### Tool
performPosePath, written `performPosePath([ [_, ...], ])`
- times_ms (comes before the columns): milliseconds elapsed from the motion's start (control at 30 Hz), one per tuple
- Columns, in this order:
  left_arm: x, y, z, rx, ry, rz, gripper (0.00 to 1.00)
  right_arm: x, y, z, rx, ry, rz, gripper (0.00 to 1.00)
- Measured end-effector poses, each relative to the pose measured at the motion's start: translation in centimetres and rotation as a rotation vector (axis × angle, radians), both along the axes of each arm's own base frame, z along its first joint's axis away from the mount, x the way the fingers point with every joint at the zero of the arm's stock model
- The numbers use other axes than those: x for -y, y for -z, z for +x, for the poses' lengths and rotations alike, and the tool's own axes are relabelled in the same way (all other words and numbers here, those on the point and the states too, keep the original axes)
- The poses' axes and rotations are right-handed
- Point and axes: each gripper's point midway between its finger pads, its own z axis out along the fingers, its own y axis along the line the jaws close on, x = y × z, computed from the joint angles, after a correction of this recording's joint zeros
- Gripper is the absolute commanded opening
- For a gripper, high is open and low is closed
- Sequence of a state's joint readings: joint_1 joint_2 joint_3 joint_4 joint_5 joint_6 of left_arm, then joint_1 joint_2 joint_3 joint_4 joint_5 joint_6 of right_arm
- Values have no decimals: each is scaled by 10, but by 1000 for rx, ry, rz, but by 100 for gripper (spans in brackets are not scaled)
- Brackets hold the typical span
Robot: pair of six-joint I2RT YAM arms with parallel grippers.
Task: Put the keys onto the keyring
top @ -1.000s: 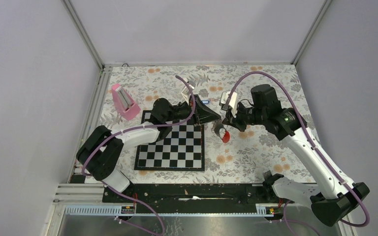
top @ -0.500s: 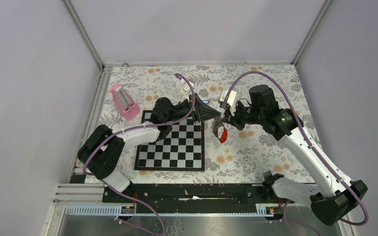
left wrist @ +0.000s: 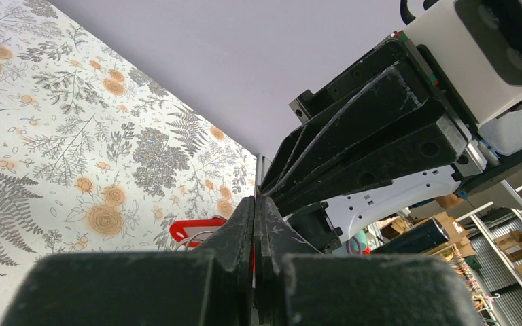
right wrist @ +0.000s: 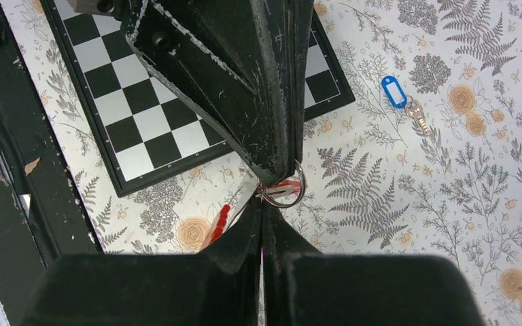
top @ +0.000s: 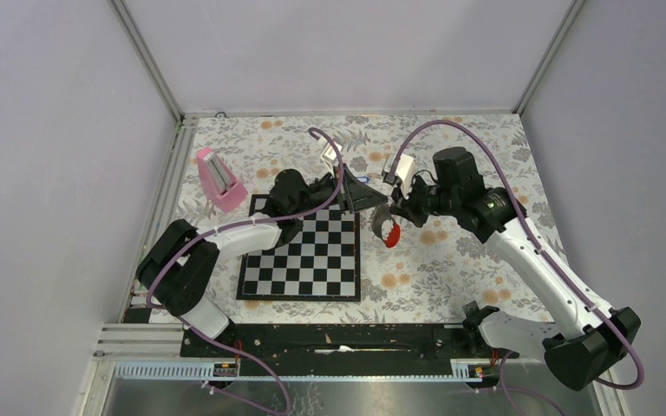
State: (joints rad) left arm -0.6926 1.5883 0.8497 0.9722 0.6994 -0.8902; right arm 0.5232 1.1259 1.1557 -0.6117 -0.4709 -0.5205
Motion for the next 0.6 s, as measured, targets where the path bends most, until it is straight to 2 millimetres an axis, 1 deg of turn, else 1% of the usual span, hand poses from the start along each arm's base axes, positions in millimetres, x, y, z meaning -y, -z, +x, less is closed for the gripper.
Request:
performPosePath([
  [367,2,3,3,12,-9,23,0,-1,5,5,-30,40,7,2],
  [600,6,6,0,37,-1,40,0,-2,9,5,-57,54,9,2],
])
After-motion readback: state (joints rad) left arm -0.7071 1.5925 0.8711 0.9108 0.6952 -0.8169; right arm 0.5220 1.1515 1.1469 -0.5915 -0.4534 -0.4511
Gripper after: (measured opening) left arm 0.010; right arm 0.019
